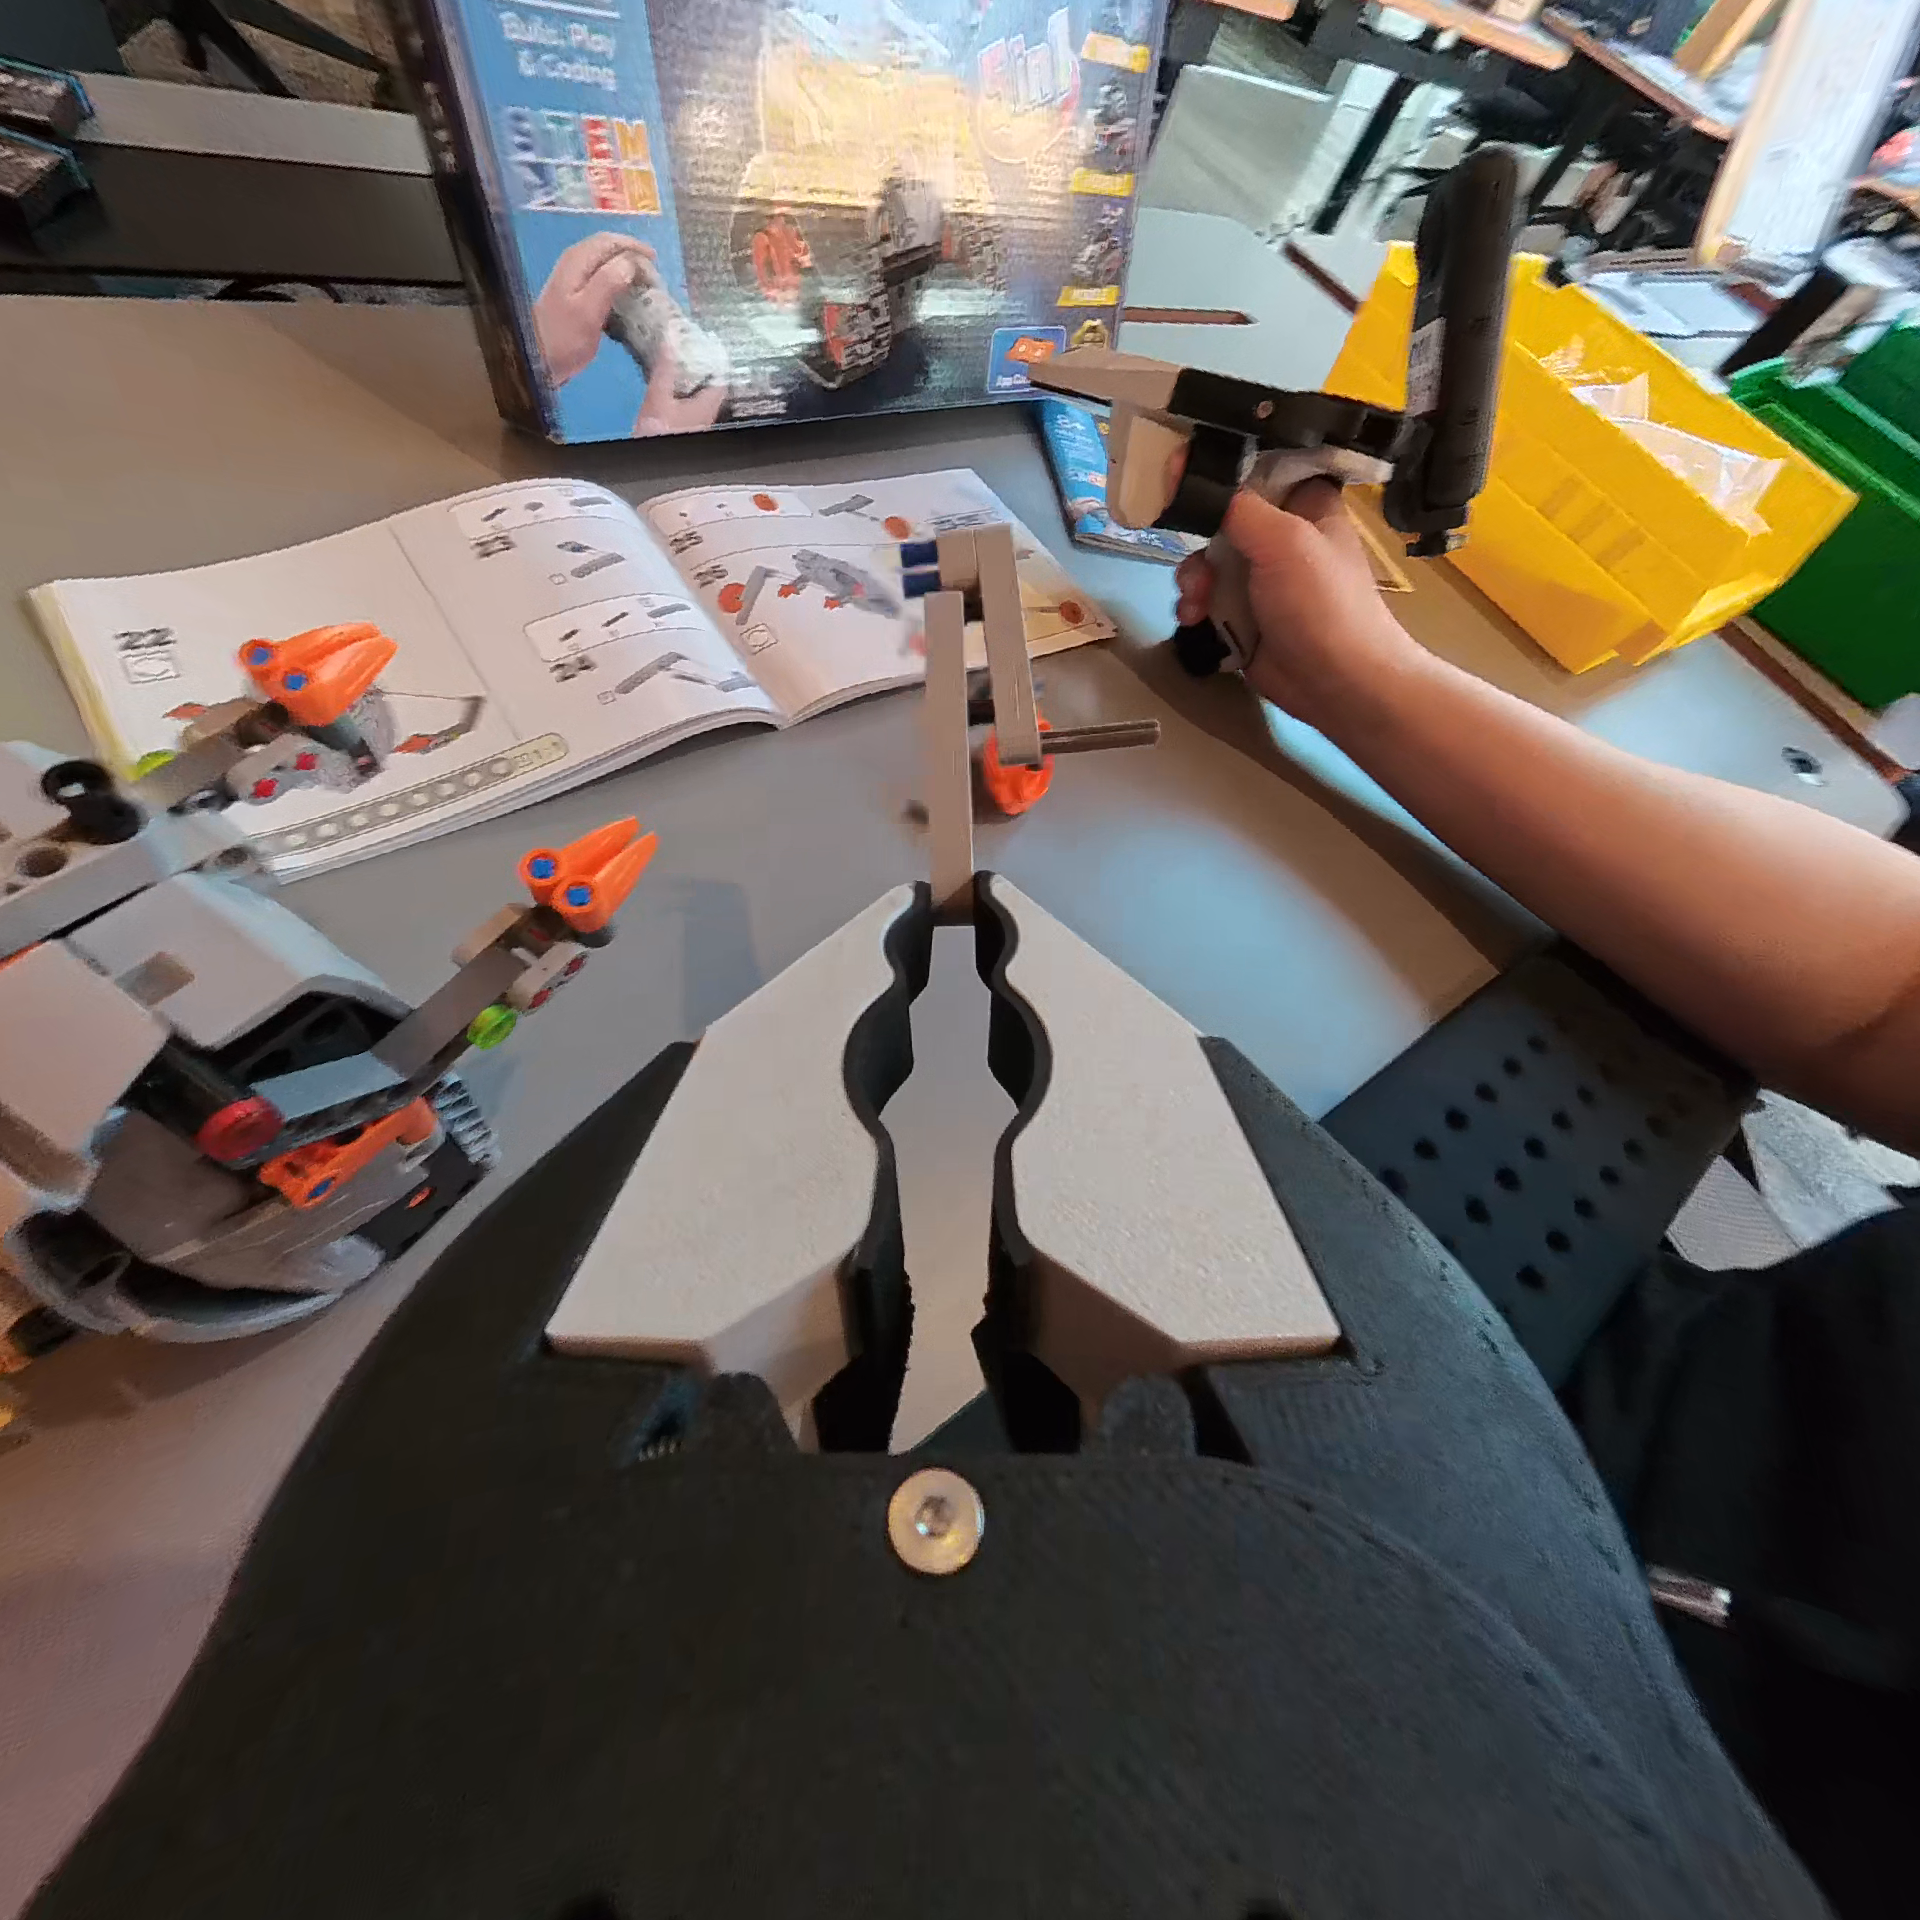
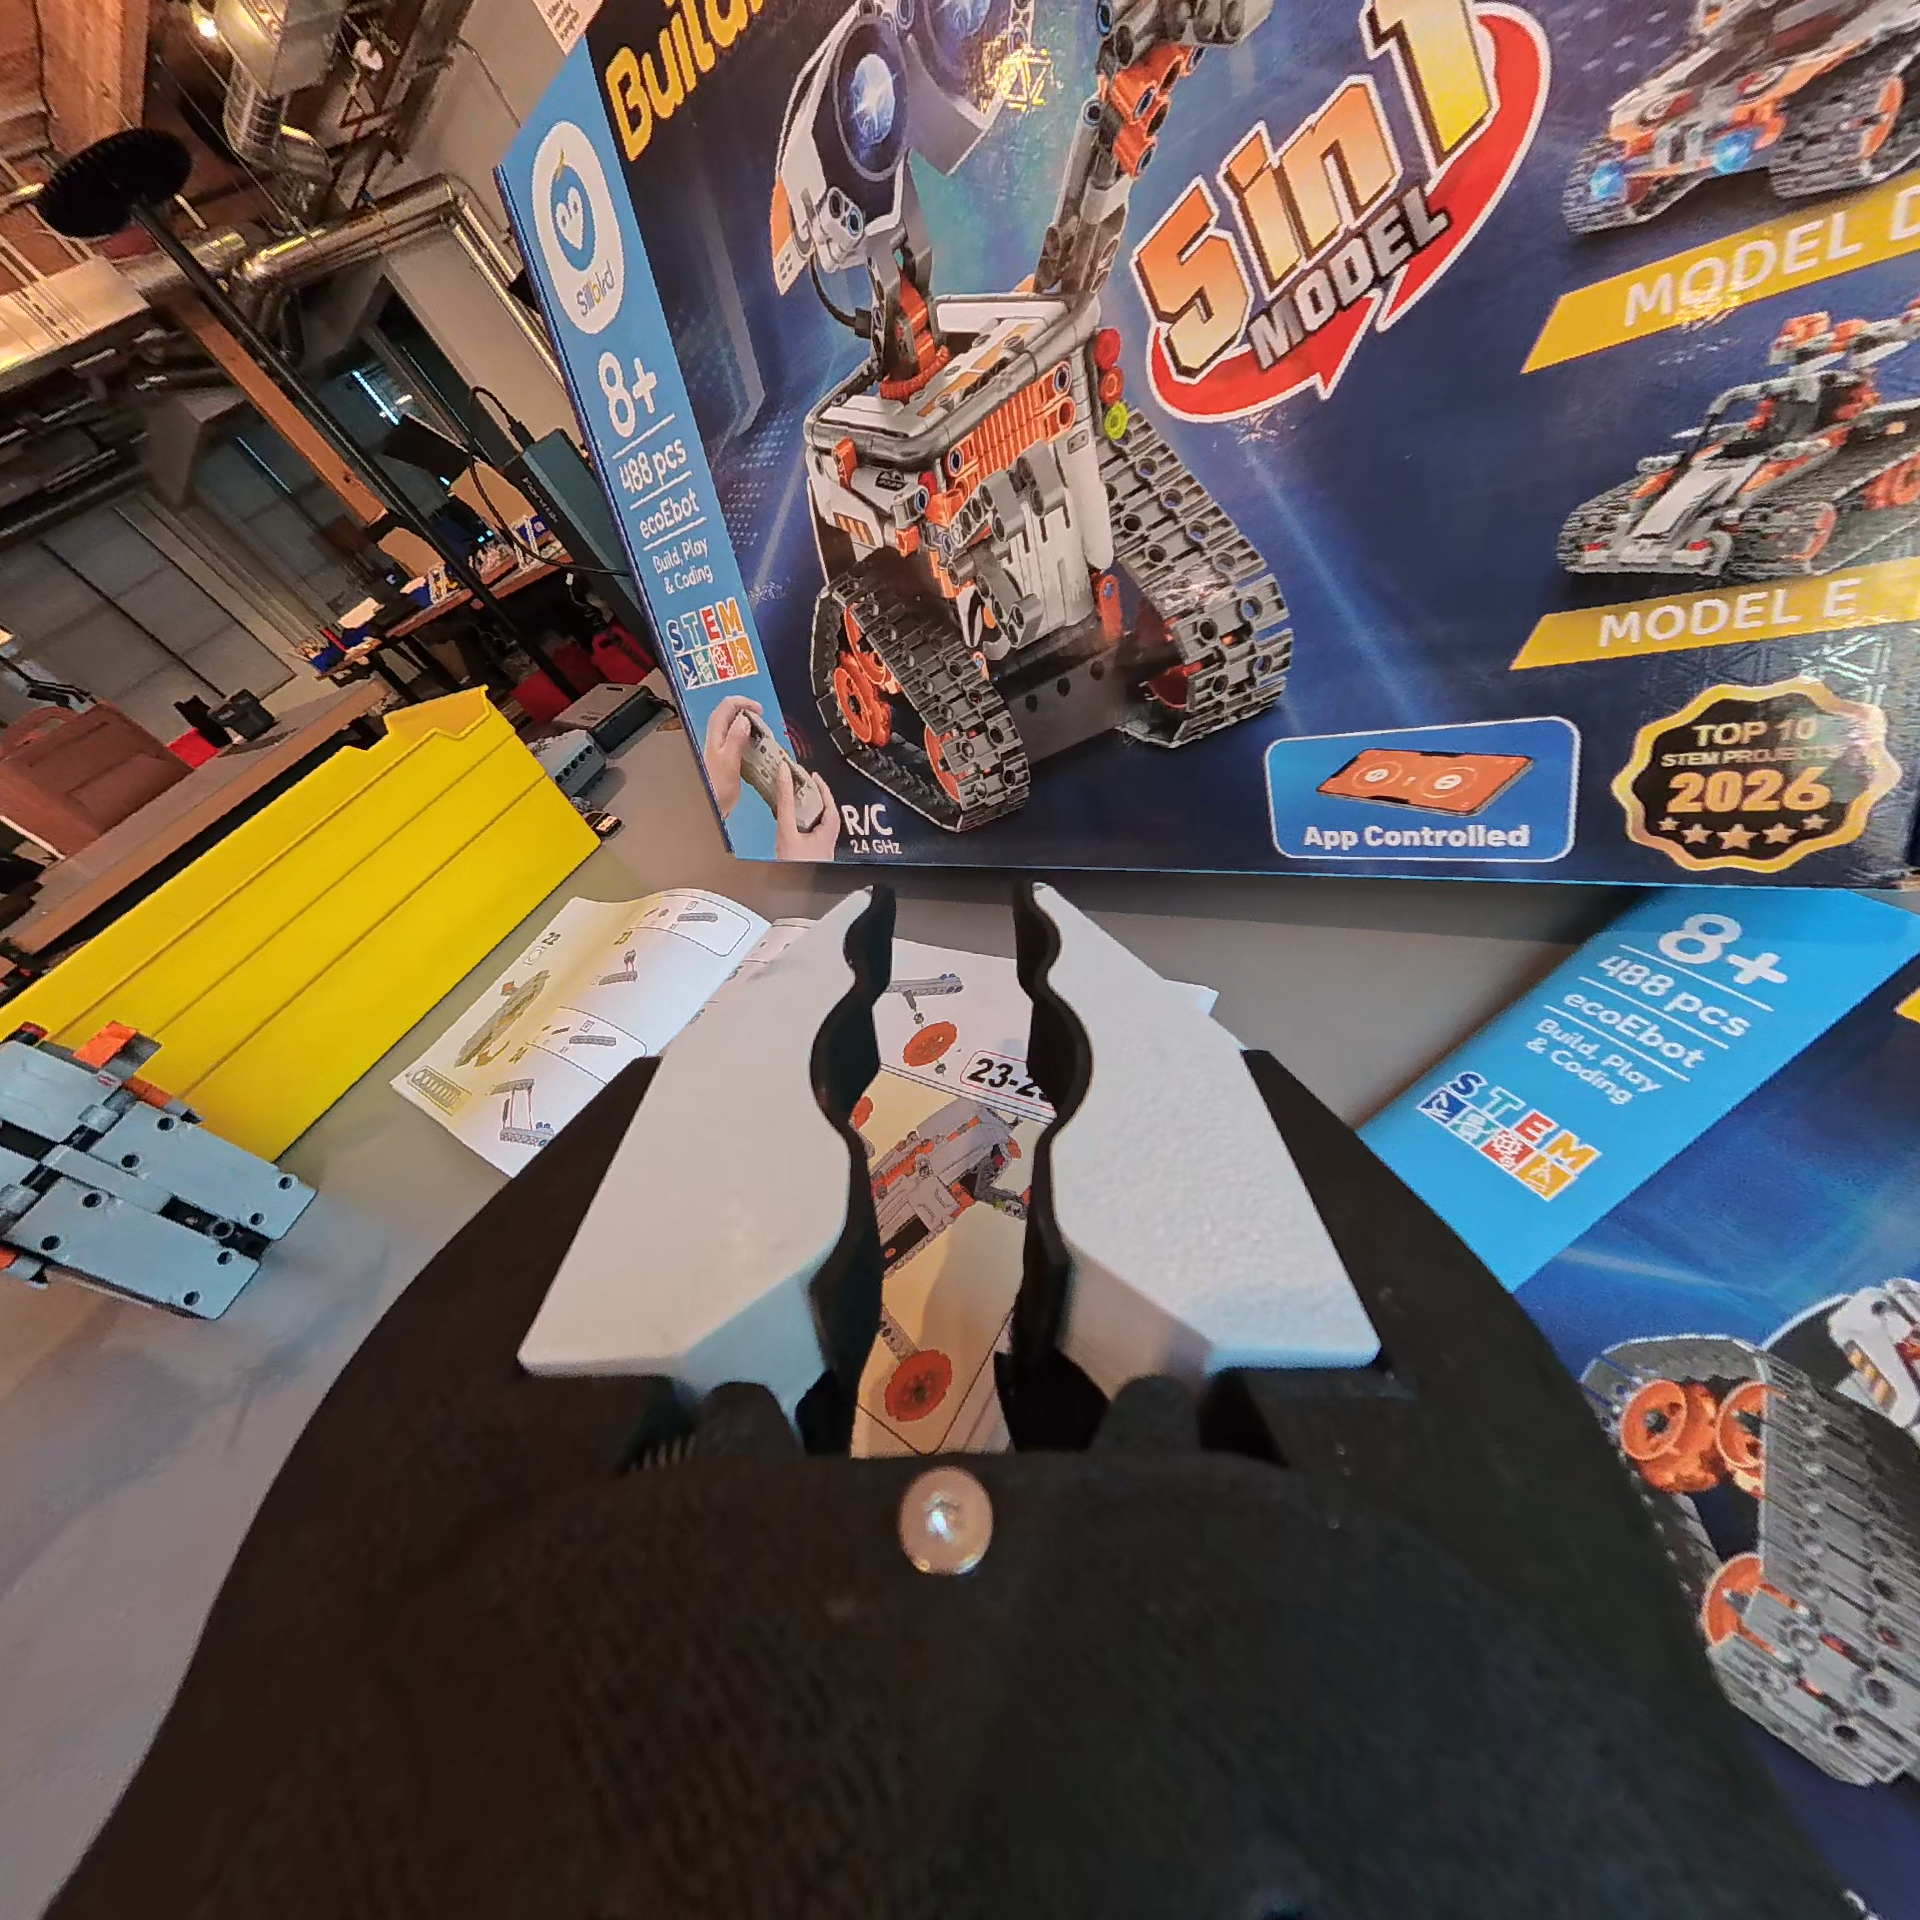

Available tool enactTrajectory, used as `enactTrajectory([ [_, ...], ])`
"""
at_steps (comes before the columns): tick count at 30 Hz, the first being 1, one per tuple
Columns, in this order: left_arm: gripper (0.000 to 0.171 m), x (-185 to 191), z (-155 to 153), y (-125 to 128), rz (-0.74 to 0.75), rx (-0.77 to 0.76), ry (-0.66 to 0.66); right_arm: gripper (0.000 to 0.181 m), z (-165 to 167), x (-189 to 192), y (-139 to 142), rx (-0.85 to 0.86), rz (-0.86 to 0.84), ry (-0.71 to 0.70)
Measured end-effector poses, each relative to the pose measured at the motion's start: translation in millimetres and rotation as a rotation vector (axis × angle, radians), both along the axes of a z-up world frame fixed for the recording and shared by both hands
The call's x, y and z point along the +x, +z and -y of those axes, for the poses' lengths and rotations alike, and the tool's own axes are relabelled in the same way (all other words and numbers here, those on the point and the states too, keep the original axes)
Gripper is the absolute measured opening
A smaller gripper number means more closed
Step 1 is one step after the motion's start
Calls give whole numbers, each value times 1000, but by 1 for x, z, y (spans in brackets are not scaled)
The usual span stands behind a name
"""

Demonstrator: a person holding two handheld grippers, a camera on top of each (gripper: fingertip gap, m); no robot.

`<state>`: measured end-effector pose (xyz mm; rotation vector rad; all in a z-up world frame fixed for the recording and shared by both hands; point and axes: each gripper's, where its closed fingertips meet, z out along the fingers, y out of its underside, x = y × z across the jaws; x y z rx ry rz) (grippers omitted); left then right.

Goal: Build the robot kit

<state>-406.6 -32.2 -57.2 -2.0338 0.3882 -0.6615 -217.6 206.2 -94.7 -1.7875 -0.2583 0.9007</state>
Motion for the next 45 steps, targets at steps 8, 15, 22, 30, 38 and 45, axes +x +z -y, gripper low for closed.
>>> enactTrajectory([
  [8,6,30,6,15,113,1,-119,22,0,0,0,1,0,2],
  [15,6,34,7,25,-76,171,-115,22,0,-1,0,-1,-2,5],
  [22,6,36,5,18,-229,206,-98,22,0,-1,0,-2,-6,4],
  [30,6,27,-1,-1,-267,159,-51,22,0,-1,0,-6,-9,3],
  [38,6,27,1,-24,-298,66,-76,23,-1,0,0,-7,-9,0],
  [45,6,37,2,-42,-216,-16,-122,23,-1,2,-1,-11,-15,-3],
])
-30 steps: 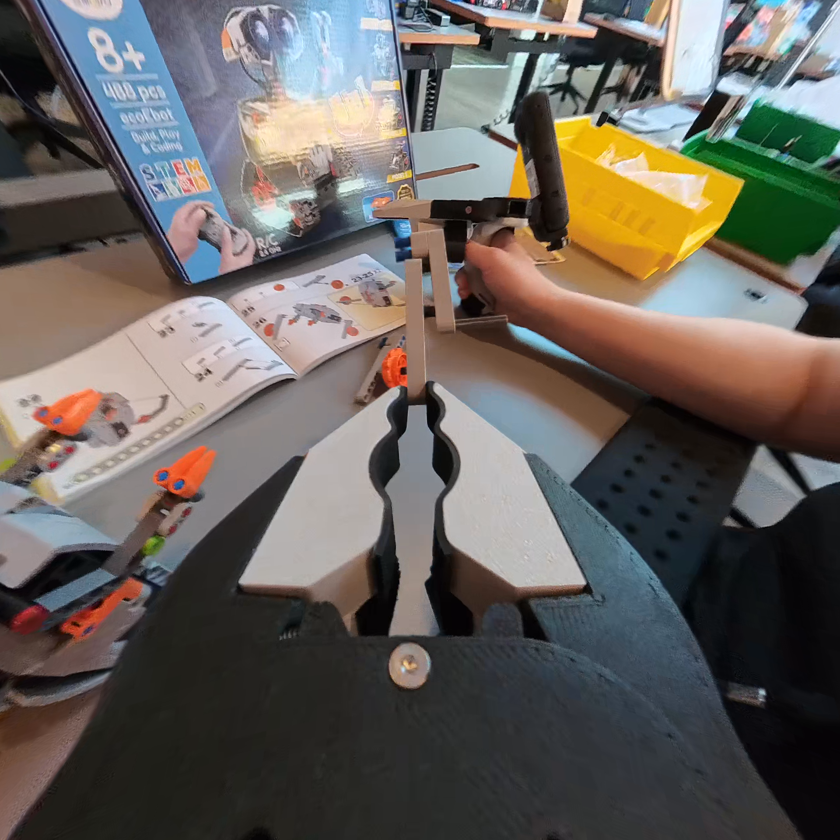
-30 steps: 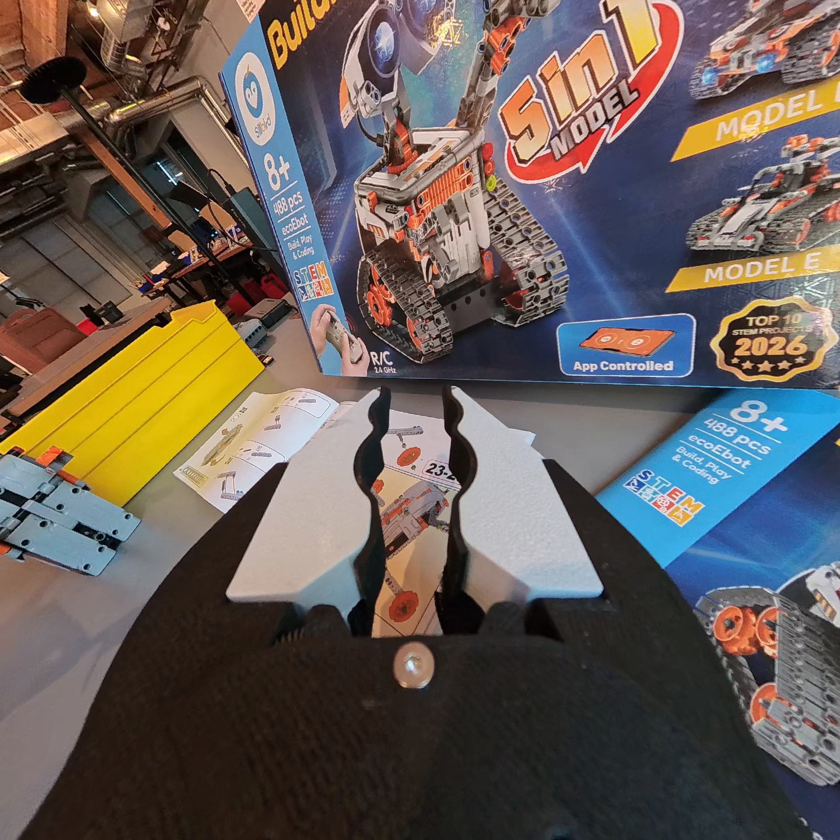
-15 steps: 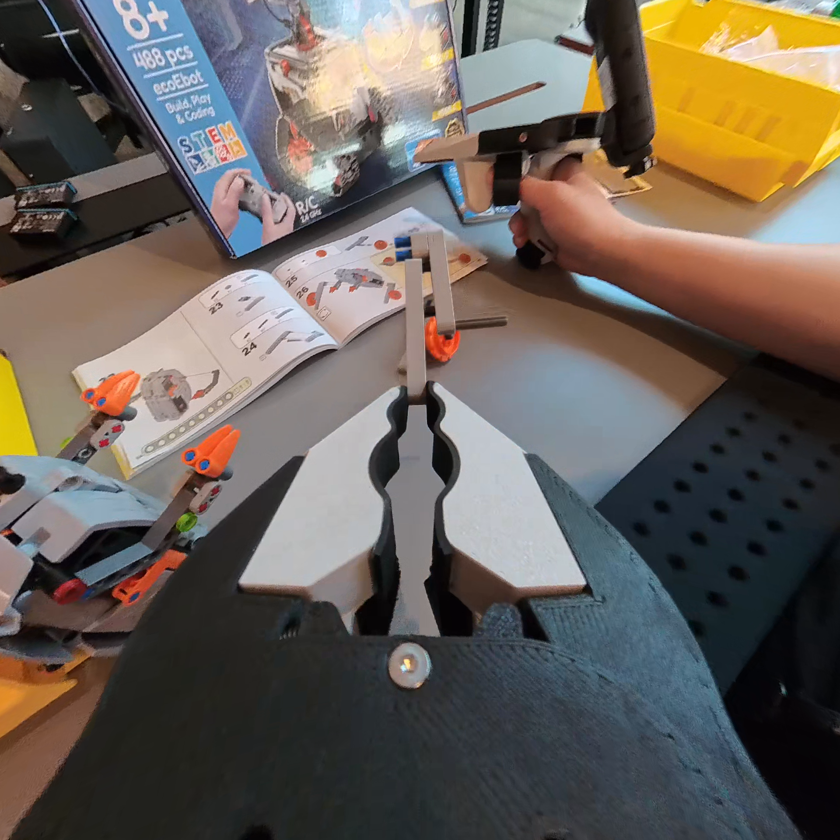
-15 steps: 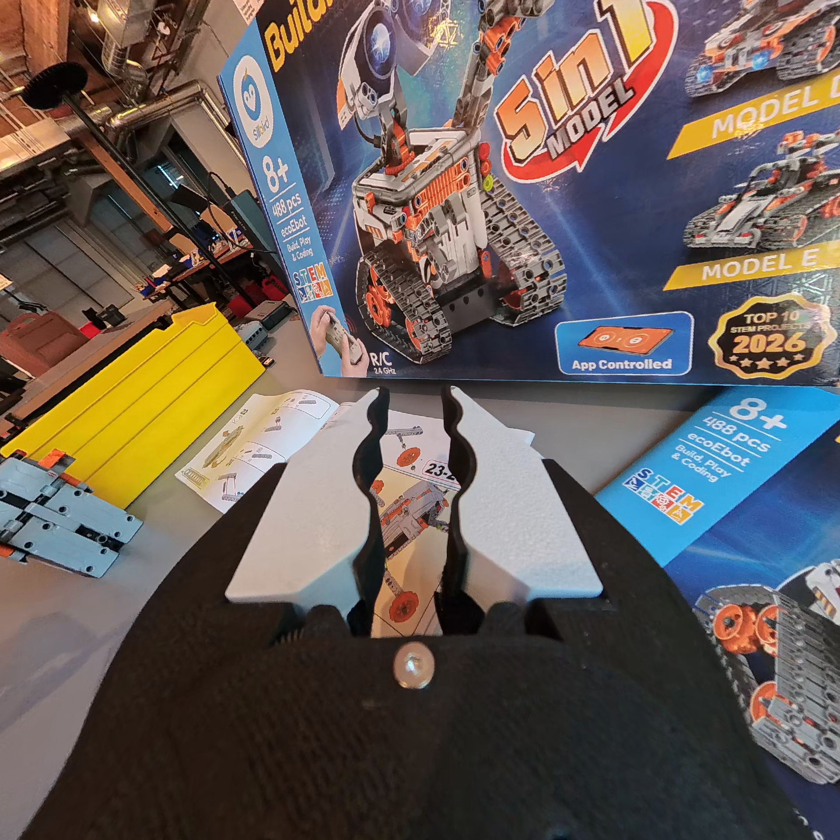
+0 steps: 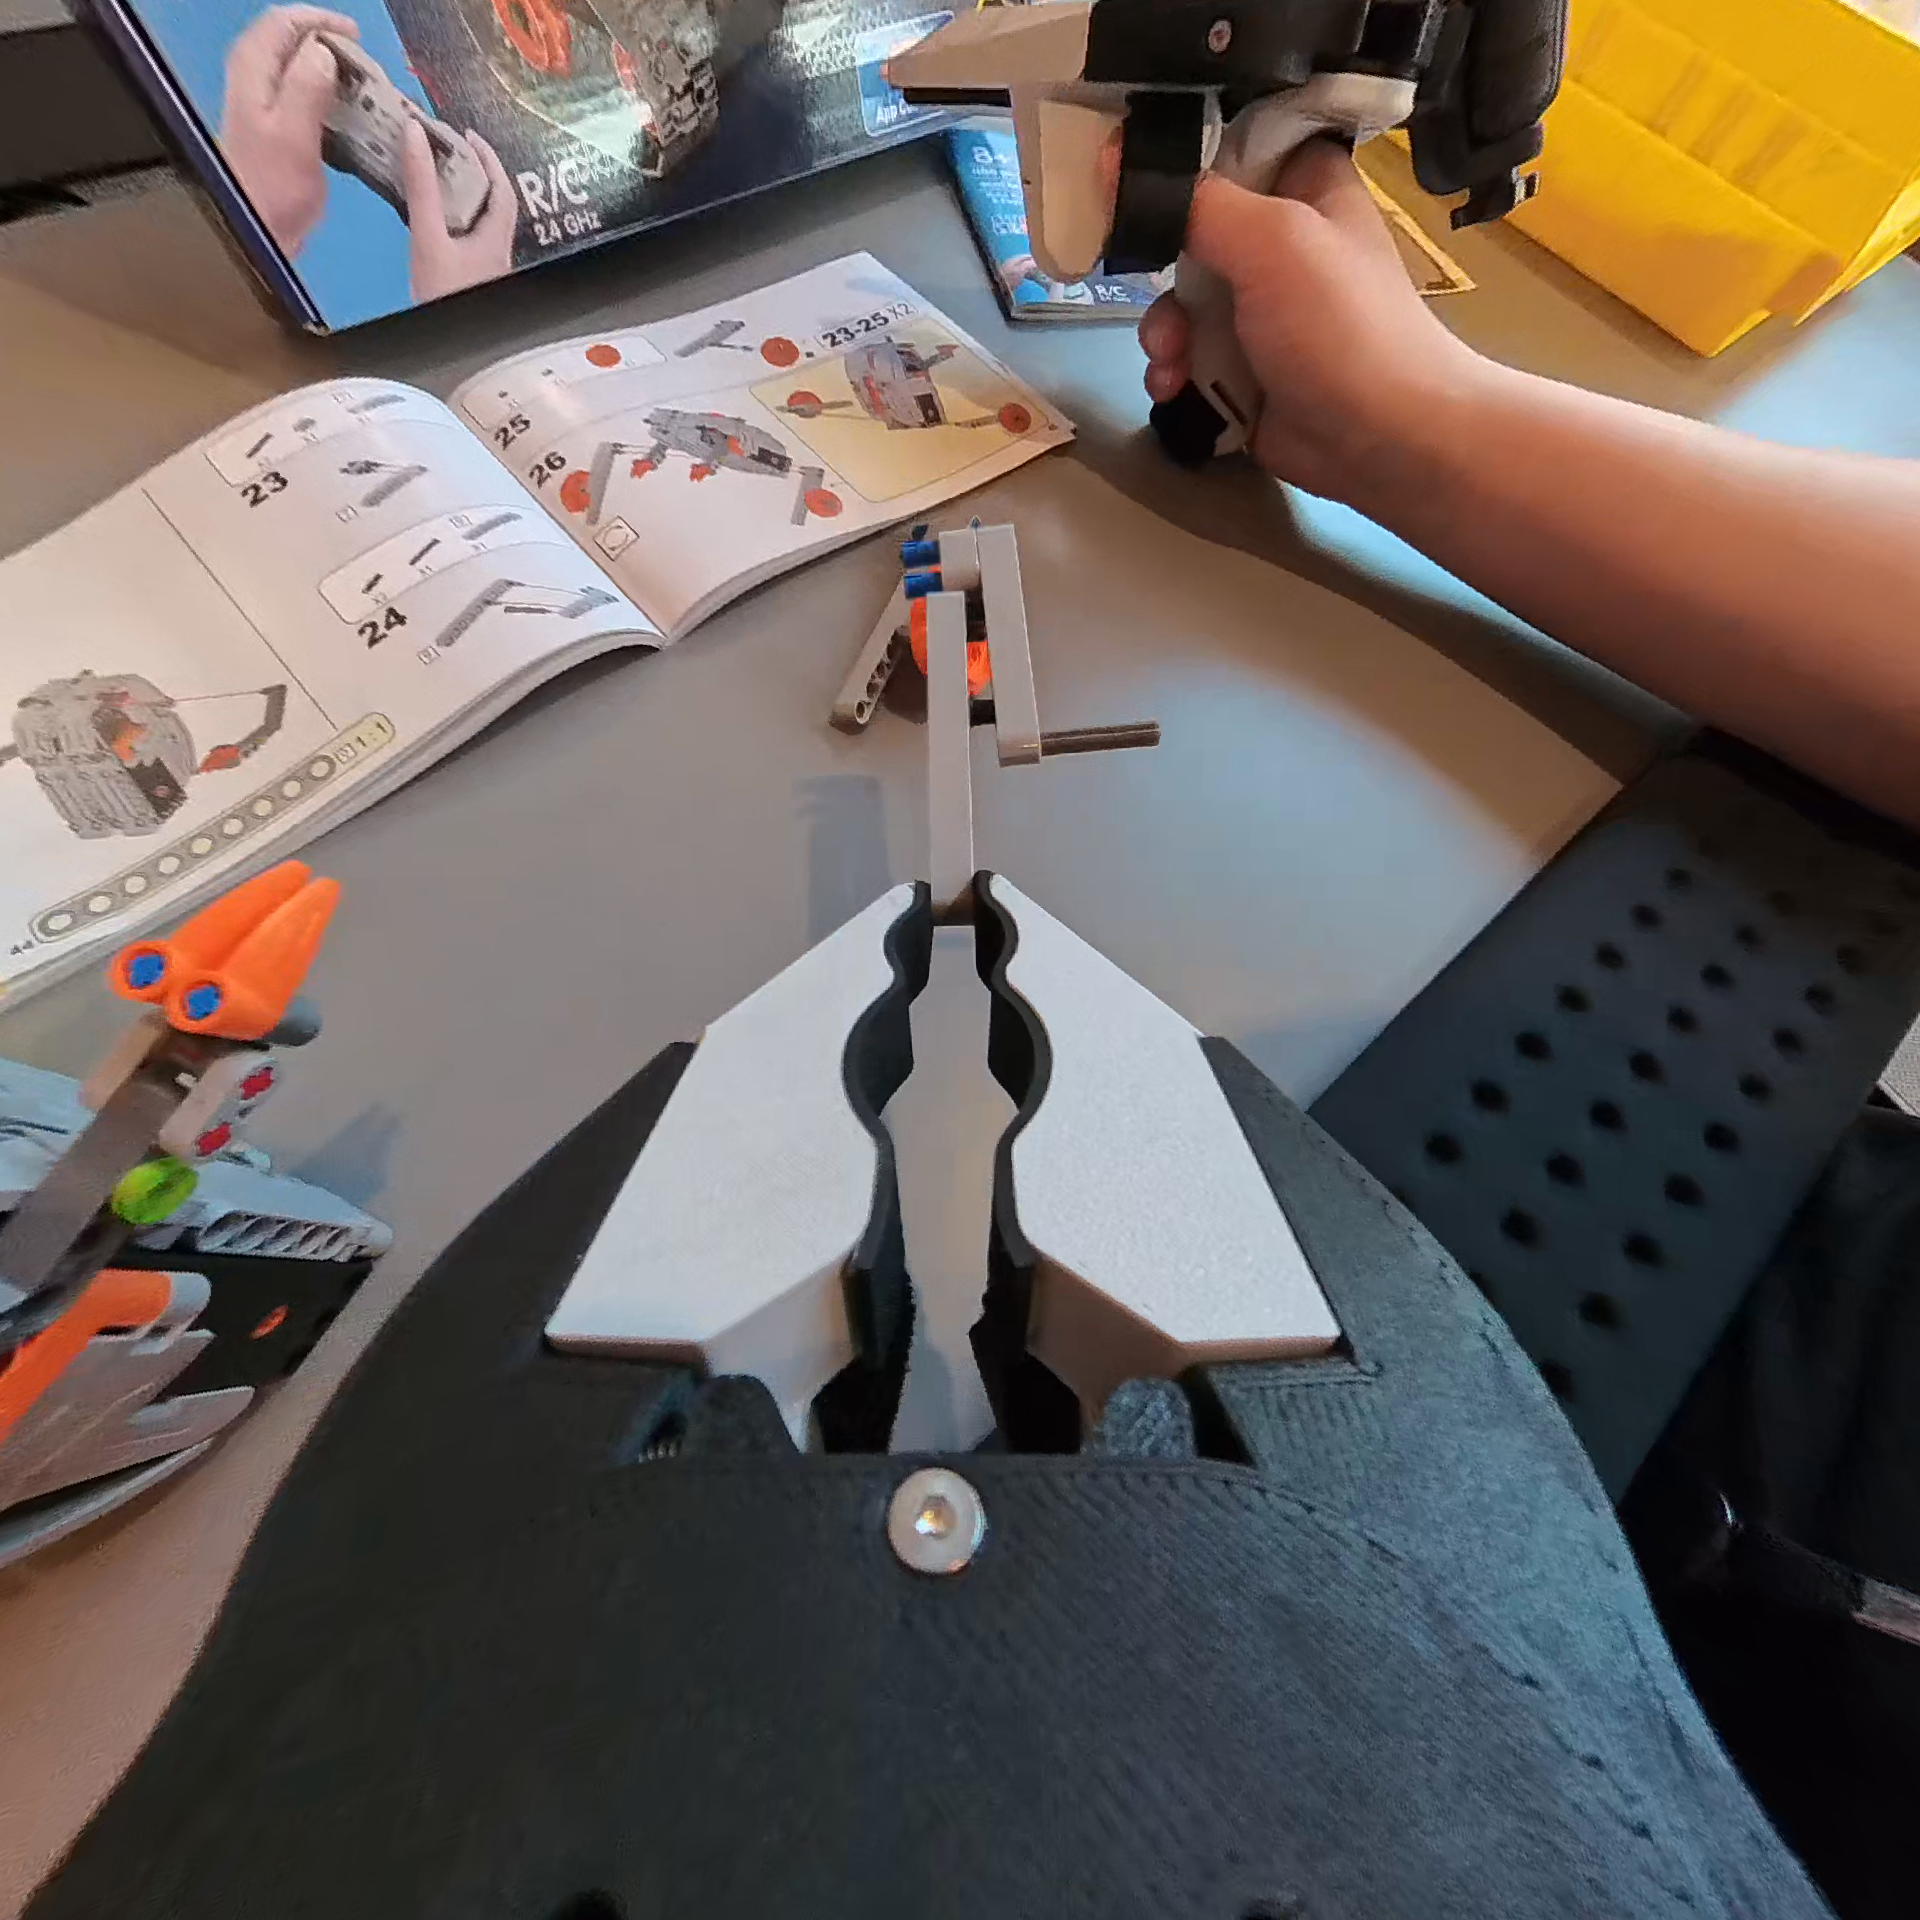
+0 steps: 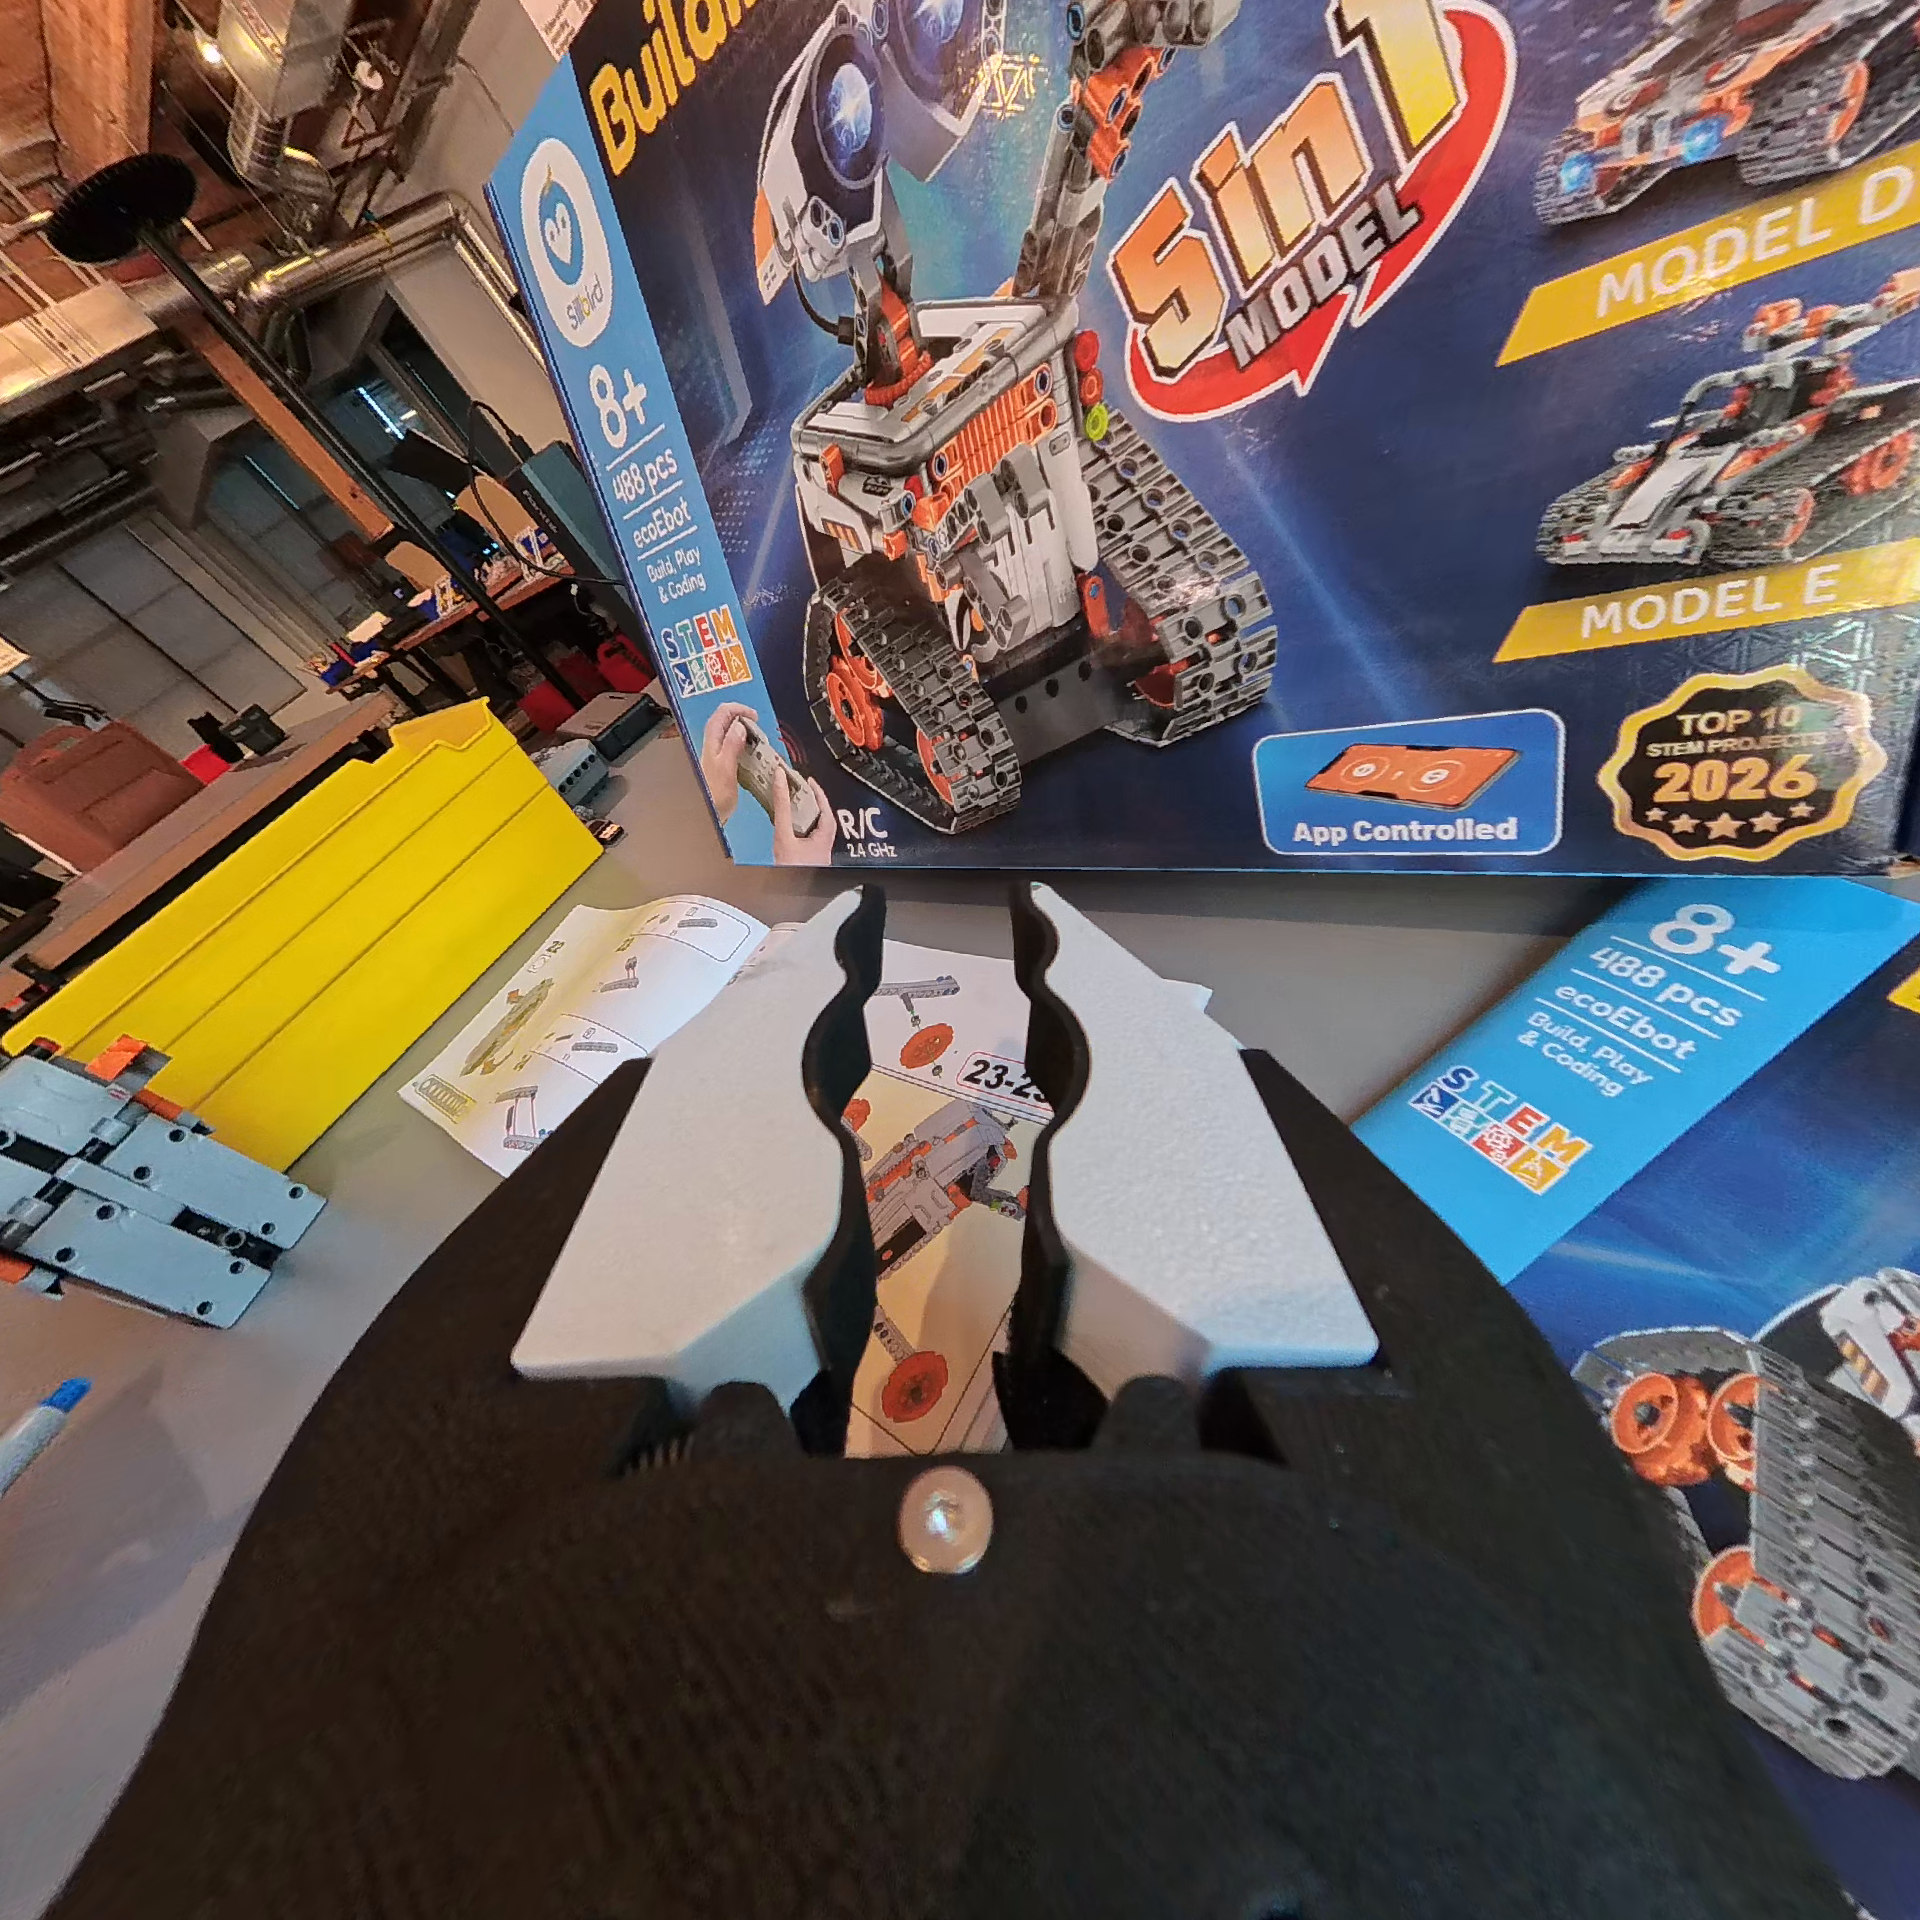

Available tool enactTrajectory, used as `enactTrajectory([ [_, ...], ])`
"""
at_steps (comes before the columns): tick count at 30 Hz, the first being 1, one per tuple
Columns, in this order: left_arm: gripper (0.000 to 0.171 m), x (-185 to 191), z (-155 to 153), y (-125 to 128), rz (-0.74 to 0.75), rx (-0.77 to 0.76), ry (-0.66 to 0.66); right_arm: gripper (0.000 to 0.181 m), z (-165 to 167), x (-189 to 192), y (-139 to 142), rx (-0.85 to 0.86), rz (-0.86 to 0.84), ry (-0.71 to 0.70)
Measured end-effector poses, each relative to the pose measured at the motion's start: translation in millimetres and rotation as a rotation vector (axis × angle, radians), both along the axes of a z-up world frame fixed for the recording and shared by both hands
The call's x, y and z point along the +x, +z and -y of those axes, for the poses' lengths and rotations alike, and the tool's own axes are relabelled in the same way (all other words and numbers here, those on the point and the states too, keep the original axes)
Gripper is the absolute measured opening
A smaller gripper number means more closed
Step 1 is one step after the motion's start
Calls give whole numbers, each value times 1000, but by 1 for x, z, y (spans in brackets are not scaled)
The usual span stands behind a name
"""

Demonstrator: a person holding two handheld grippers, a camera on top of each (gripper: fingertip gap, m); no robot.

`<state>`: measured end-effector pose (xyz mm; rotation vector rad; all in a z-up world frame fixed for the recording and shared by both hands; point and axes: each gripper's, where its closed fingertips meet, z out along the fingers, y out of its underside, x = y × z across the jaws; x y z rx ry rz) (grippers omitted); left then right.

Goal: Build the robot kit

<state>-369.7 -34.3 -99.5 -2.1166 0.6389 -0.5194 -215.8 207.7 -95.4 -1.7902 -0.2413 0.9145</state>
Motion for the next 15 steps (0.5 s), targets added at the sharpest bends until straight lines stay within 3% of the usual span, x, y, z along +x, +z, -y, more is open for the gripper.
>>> enactTrajectory([
  [15,6,-4,-2,5,1,13,23,23,1,-2,0,-1,3,8],
])
